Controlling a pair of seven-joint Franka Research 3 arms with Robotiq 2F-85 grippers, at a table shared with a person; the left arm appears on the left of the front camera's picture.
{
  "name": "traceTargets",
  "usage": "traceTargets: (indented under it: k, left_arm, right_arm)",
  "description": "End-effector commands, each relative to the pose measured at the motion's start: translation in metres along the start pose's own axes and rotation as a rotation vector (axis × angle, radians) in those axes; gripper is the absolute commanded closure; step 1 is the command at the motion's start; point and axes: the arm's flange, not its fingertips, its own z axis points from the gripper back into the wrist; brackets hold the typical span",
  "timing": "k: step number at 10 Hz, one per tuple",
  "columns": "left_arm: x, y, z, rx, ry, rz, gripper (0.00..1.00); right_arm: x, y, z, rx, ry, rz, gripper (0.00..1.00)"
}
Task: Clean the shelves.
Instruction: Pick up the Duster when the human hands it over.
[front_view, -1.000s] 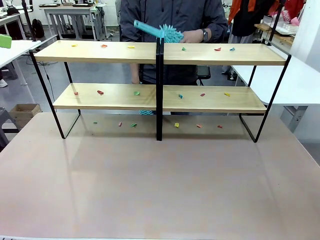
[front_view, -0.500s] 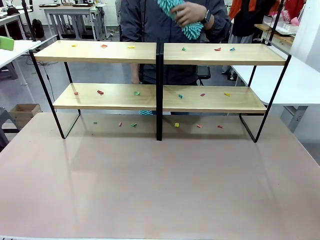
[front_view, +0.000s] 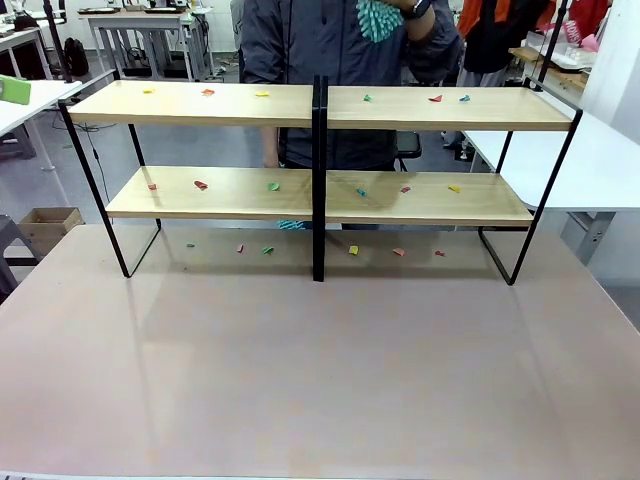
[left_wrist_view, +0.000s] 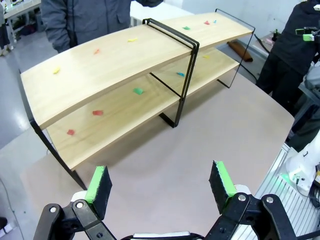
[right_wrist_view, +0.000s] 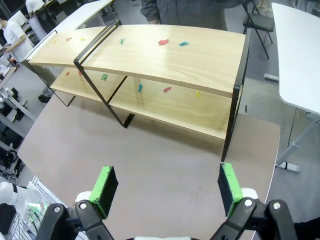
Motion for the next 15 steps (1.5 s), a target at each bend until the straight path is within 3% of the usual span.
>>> traceTargets:
  k: [1, 15]
  left_arm:
    - [0.0012, -0.0025, 0.001, -0.009, -0.008, -0.02, 0.0]
    - [0.0012, -0.0025, 0.001, -0.009, -0.008, -0.02, 0.0]
  right_arm:
    - [-0.0001, -0.0005, 0.001, 0.002, -0.003, -0.004, 0.0]
    - [0.0, -0.0002, 0.0001, 0.0, 0.0, -0.001, 0.0]
